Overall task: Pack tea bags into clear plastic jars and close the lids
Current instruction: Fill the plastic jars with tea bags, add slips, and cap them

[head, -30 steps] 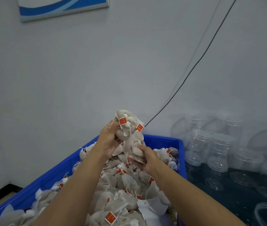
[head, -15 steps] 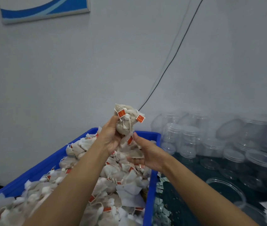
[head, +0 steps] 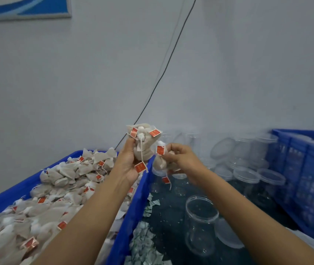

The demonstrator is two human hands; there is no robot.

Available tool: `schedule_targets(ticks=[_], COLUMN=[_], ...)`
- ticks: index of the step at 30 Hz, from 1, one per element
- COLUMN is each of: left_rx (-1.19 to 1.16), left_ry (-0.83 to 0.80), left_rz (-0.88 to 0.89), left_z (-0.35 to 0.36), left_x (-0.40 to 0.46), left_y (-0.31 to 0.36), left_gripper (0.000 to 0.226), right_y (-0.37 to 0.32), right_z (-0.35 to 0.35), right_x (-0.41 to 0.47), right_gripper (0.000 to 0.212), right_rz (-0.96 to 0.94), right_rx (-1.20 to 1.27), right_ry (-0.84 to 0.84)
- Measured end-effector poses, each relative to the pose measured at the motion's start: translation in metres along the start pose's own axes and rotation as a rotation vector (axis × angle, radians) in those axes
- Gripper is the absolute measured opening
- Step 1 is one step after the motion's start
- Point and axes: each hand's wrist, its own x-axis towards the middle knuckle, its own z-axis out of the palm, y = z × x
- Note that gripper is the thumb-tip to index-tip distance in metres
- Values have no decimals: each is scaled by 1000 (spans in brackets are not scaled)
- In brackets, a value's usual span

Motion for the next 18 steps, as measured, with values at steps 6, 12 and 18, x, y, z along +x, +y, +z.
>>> schedule_targets(ticks=[6, 12, 18], left_rx=[-4, -56, -192], left_ry=[44, 103, 125], left_rz=[15, 16, -52], left_z=[27, 49, 37], left_x=[-11, -18, -28], left_y=[-32, -78, -118], left_gripper=[52, 43, 55], right_y=[-4, 7, 37], right_z=[-38, -63, -70], right_x=[-16, -36, -52], right_gripper=[22, 10, 17], right_rz=[-63, -24, 52], right_rx=[-106, -80, -83], right_ry=[82, 129, 79])
